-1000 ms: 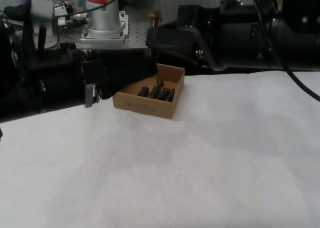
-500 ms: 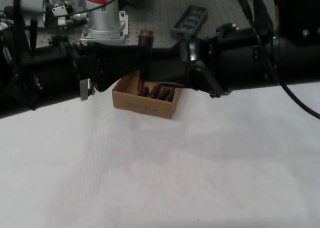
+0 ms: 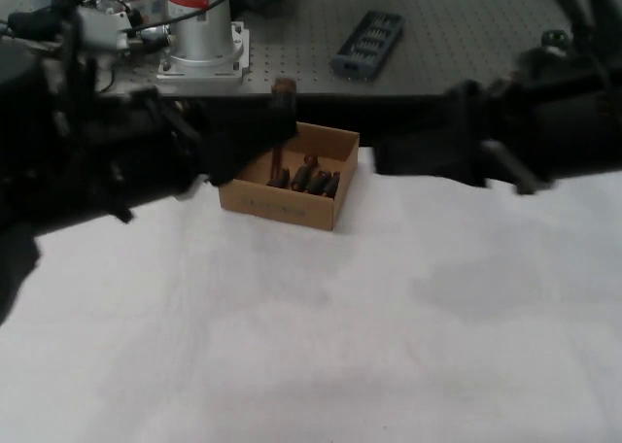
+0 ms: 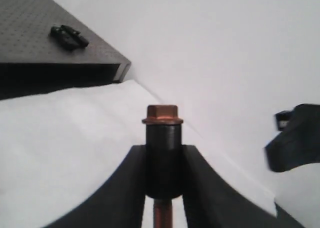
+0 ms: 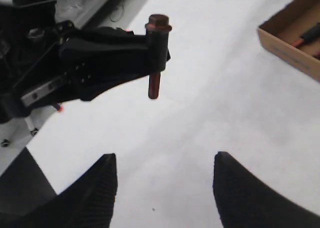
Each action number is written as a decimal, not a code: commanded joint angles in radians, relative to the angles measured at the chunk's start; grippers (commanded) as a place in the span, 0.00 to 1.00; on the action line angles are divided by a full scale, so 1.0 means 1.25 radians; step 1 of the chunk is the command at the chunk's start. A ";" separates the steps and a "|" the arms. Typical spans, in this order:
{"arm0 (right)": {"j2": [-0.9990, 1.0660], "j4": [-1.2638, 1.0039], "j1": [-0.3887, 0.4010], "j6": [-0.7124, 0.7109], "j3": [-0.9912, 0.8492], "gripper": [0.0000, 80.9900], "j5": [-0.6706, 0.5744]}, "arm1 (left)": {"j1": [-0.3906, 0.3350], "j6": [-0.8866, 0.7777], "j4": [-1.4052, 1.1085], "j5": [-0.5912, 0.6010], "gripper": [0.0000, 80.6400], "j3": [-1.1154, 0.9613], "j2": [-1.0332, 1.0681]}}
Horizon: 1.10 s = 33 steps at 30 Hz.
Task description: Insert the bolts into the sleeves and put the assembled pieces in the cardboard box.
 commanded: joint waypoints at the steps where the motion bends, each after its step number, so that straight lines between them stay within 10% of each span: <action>1: -0.023 0.054 -0.022 -0.046 -0.001 0.49 0.017 | 0.019 0.061 0.020 -0.006 0.01 -0.097 0.116; 9: -0.049 0.125 -0.069 -0.083 -0.001 0.02 0.039 | 0.075 0.131 0.184 -0.003 0.01 -0.422 0.421; 23: -0.049 0.113 -0.072 -0.124 -0.001 0.04 0.039 | 0.084 0.138 0.467 -0.009 0.02 -0.933 0.806; 30: -0.049 0.113 -0.073 -0.139 -0.001 0.04 0.047 | 0.080 0.137 0.470 -0.061 0.49 -0.953 0.820; 33: -0.049 0.113 -0.073 -0.139 -0.001 0.04 0.054 | 0.080 0.122 0.473 -0.061 0.53 -0.953 0.820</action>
